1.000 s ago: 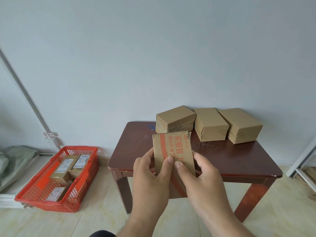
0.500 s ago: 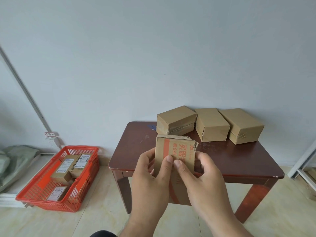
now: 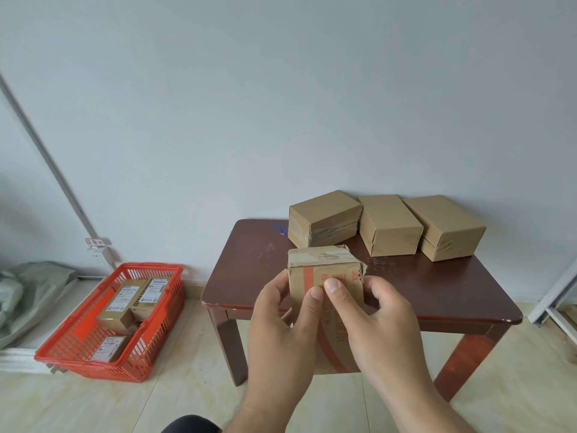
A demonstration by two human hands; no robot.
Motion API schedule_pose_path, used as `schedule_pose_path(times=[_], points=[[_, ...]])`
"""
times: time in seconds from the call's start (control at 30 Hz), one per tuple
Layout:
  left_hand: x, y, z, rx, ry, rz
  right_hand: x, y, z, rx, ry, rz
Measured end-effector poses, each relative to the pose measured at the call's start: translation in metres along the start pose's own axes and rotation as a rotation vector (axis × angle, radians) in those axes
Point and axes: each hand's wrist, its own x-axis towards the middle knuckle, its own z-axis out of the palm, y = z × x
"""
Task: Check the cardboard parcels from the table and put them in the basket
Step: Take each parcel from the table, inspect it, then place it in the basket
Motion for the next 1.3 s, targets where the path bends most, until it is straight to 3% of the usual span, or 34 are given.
schedule_pose_path(times=[0.17, 0.43, 0.7, 1.03, 1.3], points=[[0.006, 0.008, -0.003, -0.055, 0.009, 0.003, -0.006, -0.005, -0.002, 0.01, -0.055, 0.002], [0.001, 0.002, 0.0, 0.054, -0.022, 0.069, 0.003, -0.008, -0.002, 0.025, -0.027, 0.053], [0.004, 0.003, -0.001, -0.14, 0.002, -0.07, -0.006, -0.004, 0.0, 0.012, -0.049, 0.03], [-0.002, 0.002, 0.003, -0.16, -0.03, -0.116, 0.001, 0.0, 0.005, 0.08, -0.064, 0.15], [0.01, -0.007, -0.001, 0.035, 0.035, -0.077, -0.01, 0.004, 0.006, 0.056, -0.101, 0.12]])
